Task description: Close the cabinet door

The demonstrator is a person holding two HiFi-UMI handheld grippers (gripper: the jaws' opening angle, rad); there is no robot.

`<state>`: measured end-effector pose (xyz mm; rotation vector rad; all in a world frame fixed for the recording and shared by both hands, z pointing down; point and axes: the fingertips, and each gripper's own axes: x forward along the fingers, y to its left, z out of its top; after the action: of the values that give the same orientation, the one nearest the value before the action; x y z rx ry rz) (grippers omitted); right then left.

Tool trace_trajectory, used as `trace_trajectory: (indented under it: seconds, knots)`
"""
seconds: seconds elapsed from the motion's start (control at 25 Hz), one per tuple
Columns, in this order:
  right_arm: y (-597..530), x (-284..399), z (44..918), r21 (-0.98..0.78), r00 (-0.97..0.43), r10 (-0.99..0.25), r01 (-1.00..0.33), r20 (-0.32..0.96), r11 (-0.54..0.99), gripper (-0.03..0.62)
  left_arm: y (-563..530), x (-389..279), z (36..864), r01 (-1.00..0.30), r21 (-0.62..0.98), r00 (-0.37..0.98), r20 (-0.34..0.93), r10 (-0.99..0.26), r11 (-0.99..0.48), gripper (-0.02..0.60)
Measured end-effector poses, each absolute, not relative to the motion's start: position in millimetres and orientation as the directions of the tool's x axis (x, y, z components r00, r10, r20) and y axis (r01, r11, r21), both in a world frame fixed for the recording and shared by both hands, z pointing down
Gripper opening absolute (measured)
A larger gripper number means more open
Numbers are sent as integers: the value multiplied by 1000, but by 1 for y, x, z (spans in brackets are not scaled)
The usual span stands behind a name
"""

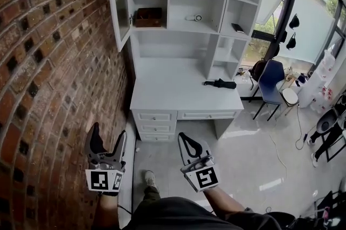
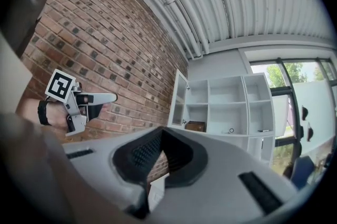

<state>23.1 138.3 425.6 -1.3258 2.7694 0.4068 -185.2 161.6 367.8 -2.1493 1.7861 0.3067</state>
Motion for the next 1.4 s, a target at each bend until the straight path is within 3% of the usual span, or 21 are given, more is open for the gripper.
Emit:
trace_trajectory:
  seconds: [0.76,1.4]
  knots:
    - [-49,-32,434,240,-585,-805,-799,-102,551,-2,-45,-246,369,-976,-73,218,-381,-898,-205,351]
    - [-157,-88,428,207,-565,-816,-818,-123,536,-2,-185,-290,312,-965,-81,259,-432,-864,-249,324]
